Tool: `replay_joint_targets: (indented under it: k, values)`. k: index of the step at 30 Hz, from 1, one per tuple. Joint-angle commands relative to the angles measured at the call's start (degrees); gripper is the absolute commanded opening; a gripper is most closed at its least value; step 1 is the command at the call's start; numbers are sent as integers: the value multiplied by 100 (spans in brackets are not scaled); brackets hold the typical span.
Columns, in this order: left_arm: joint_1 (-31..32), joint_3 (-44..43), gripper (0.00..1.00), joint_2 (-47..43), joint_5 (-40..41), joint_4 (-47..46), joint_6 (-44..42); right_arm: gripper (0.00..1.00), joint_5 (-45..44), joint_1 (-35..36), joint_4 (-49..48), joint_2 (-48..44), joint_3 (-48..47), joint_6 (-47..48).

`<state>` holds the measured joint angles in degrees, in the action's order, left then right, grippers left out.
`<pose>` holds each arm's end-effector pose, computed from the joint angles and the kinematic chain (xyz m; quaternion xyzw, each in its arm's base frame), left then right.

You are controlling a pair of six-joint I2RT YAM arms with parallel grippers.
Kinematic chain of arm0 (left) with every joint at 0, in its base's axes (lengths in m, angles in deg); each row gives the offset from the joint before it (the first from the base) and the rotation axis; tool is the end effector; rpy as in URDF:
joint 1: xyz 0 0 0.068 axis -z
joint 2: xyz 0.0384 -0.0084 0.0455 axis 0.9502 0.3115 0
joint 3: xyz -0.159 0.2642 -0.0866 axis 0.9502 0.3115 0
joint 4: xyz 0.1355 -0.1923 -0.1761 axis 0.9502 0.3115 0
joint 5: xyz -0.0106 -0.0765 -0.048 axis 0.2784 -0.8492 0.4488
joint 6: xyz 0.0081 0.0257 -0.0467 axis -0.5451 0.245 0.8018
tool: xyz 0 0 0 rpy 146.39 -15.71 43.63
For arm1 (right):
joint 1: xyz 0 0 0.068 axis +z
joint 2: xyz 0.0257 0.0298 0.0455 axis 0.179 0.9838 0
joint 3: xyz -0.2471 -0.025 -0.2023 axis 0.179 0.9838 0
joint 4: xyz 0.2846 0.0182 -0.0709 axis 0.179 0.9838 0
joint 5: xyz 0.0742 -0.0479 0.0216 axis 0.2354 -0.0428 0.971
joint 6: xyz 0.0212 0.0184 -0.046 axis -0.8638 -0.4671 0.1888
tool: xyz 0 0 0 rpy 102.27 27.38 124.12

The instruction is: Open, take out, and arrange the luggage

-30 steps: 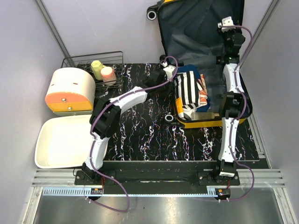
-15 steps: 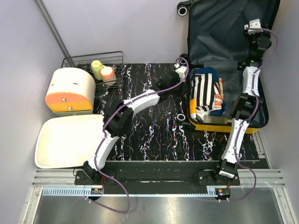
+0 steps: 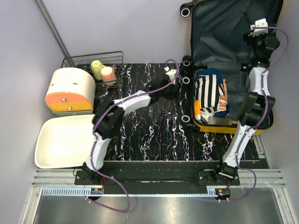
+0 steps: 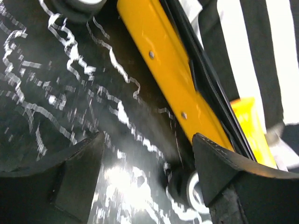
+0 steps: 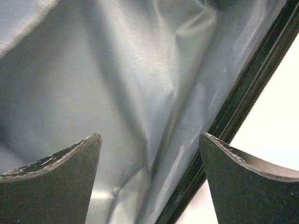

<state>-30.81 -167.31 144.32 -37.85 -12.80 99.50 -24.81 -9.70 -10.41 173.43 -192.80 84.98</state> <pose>0.4373 -0.3901 0.2345 0.1788 0.8334 -0.3500 0.3886 0.5882 -0.2055 0.3966 -0.1505 0.5862 -0.2829 0.7441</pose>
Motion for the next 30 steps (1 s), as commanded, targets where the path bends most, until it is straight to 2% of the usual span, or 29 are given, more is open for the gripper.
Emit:
replay_joint_targets:
  k: [1, 2, 4, 6, 7, 8, 9, 10, 11, 12, 13, 18, 19, 21, 22, 24, 26, 30]
  values:
    - [-324, 743, 83, -1757, -611, 267, -647, 97, 931, -3, -260, -1579, 1138, -461]
    - [-455, 841, 99, -2212, -568, 515, -798, 97, 1272, 14, -164, -1790, 1602, -470]
    - [-657, 1130, 99, -2706, -663, 1225, -1201, 97, 1433, 93, 204, -2431, 2070, -636]
    - [-1131, 1561, 99, -3400, -1452, 2050, -1641, 98, 1819, 129, 530, -3088, 2703, -786]
    - [-1324, 1684, 99, -3629, -1708, 2386, -2130, 99, 2134, 199, 967, -3327, 3053, -752]
    - [-1779, 1851, 99, -4014, -2232, 2729, -2344, 100, 2198, 251, 1136, -3547, 3248, -751]
    - [-2044, 1870, 99, -4175, -2464, 3568, -2729, 100, 2225, 313, 1321, -3967, 3415, -751]
    - [-2308, 1853, 99, -4298, -2536, 3994, -3307, 100, 2347, 392, 1784, -4171, 3661, -673]
    - [-2824, 1827, 99, -4517, -2475, 4398, -3617, 100, 2366, 514, 2006, -4365, 3776, -646]
    - [-3090, 1800, 99, -4615, -2518, 5229, -3986, 100, 2348, 594, 2173, -4724, 3908, -698]
    - [-3519, 1835, 99, -4729, -2510, 5585, -4747, 100, 2453, 647, 2567, -4893, 4144, -672]
    - [-4594, 2580, 98, -5432, -1746, 7071, -6395, 100, 2453, 1147, 3694, -5780, 4621, -724]
    - [-4900, 2721, 95, -5476, -1658, 7240, -6963, 100, 2471, 1218, 4035, -5886, 4769, -734]
    - [-5183, 2976, 92, -5521, -1263, 7652, -7555, 100, 2436, 1289, 4283, -6184, 4945, -856]
    - [-5315, 3282, 90, -5521, -1123, 7750, -8158, 100, 2419, 1298, 4354, -6265, 5086, -874]
    - [-5562, 3600, 88, -5529, -657, 7743, -8776, 100, 2366, 1298, 4608, -6449, 5140, -935]
    - [-5607, 4048, 88, -5556, -340, 7620, -9121, 100, 2278, 1298, 4750, -6598, 5210, -936]
    - [-5405, 4576, 88, -5521, -374, 7041, -9369, 100, 1910, 1298, 5319, -6713, 5175, -778]
